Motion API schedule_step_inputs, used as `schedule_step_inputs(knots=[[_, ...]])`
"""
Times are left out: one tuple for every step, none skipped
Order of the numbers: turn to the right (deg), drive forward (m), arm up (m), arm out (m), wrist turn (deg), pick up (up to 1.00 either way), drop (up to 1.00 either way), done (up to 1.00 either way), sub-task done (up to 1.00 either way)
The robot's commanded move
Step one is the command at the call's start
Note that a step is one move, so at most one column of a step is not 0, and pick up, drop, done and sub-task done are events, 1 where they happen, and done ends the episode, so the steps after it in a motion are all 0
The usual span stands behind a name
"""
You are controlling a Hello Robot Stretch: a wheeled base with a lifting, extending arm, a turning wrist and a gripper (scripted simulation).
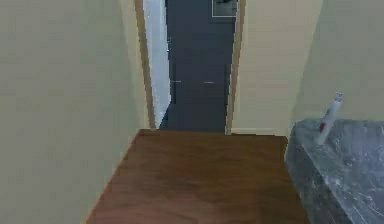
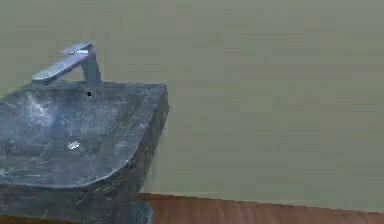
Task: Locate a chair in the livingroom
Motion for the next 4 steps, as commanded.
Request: schedule_step_inputs(knots=[[0.0,1.0,0.0,0.0,0.0,0.0,0.0,0.0,0.0],[0.0,0.95,0.0,0.0,0.0,0.0,0.0,0.0,0.0],[6.0,0.0,0.0,0.0,0.0,0.0,0.0,0.0,0.0],[0.0,0.45,0.0,0.0,0.0,0.0,0.0,0.0,0.0]])
